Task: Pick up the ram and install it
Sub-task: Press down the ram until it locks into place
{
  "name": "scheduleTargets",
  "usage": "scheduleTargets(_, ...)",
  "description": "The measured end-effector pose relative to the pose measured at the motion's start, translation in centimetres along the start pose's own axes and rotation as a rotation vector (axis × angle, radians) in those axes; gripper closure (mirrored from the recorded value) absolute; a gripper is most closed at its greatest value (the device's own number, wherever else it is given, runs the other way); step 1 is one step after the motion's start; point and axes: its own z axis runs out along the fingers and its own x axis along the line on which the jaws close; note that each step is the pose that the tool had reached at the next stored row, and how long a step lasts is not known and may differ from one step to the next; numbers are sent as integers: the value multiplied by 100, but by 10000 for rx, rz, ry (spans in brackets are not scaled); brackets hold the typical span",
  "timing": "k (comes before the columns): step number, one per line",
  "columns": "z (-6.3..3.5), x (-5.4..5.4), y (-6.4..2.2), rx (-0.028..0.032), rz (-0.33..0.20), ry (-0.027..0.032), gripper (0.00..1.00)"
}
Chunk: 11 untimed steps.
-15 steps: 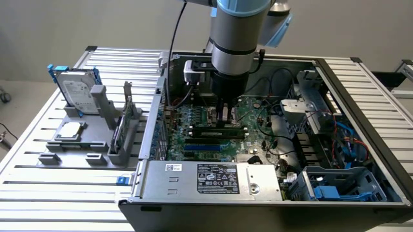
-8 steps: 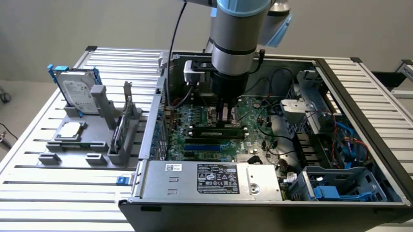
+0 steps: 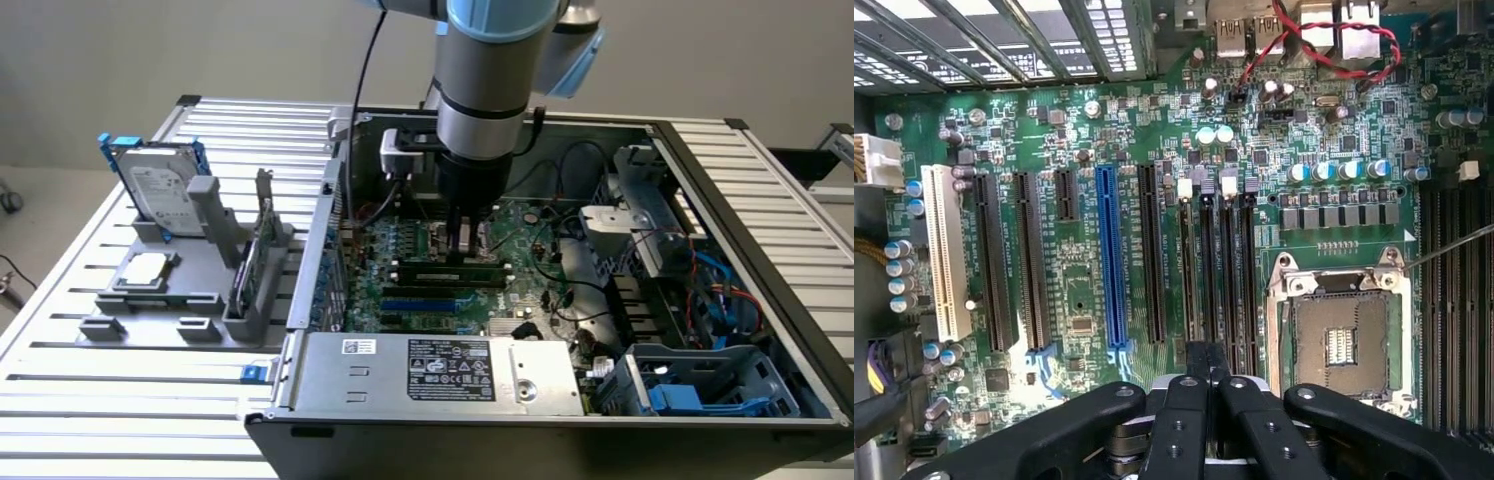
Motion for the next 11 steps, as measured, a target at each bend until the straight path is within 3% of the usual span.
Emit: scheduleTargets(11,62,-18,1,2,-41,41,89)
